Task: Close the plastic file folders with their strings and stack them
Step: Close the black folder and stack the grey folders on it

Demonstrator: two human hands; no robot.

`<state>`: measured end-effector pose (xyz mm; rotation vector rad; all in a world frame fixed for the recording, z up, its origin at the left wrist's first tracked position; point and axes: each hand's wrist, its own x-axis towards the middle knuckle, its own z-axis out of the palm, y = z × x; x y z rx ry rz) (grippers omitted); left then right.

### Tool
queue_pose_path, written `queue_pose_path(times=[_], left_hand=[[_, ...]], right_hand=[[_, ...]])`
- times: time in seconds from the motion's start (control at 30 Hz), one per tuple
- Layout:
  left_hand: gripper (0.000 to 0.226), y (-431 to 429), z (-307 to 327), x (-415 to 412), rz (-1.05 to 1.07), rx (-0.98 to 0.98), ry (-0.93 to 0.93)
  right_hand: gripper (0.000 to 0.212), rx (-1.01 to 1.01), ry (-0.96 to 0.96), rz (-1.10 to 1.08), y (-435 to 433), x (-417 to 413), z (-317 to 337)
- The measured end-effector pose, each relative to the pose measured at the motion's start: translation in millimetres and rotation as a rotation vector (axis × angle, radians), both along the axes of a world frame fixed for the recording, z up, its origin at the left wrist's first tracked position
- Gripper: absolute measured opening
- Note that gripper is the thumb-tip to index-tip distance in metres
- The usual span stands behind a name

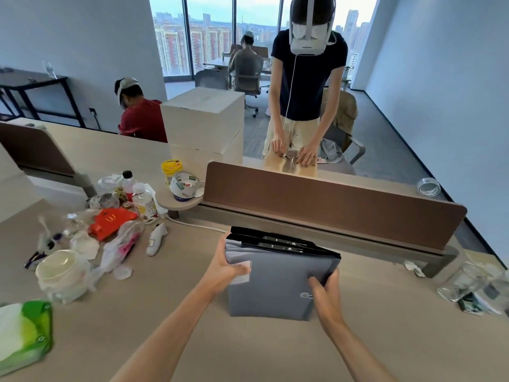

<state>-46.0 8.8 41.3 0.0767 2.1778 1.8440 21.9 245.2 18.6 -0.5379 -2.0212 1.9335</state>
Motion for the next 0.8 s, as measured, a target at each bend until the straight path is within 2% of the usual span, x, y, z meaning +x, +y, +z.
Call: queue_pose_path(times=[0.13, 0.23, 0.3, 0.43, 0.53, 0.57, 0.67, 0.8], left_hand=[[0.087, -1.8, -12.2, -7.6, -0.078, -0.053, -0.033], [0.088, -7.0, -29.3, -14.8, -0.161, -0.158, 0.046], [0.095, -14.1, -48.4, -27.7, -0.212, -0.294, 0.129], [0.099, -14.8, -70.3, -42.0, -0.241, -0.397, 0.165], [0.096, -4.2, -65.8, -43.3, -0.227, -0.394, 0.160], [0.094, 1.8, -60.7, -42.3, -0.226, -0.405, 0.155], [0.088, 34.9, -40.1, -40.4, -0.255, -0.516, 0.154], [0.082, 108.7, -36.2, -34.4, -0.325, -0.510, 0.081]], right_hand=[[0.042, 0.054, -0.109, -0.016, -5.9, -2.2, -16.9], [0.038, 0.136, -0.185, 0.021, -4.2, -3.4, -21.9], [0.036, 0.179, -0.221, 0.023, -5.1, -4.3, -23.9], [0.053, 0.304, -0.274, 0.116, 1.0, -5.8, -33.1], [0.035, 0.398, -0.340, 0.131, 15.6, -3.4, -37.0], [0.034, 0.381, -0.363, 0.106, 21.9, -0.9, -35.4], [0.048, 0.385, -0.385, 0.098, 47.9, 11.0, -31.0], [0.043, 0.355, -0.437, -0.036, 105.0, 36.9, -28.7]])
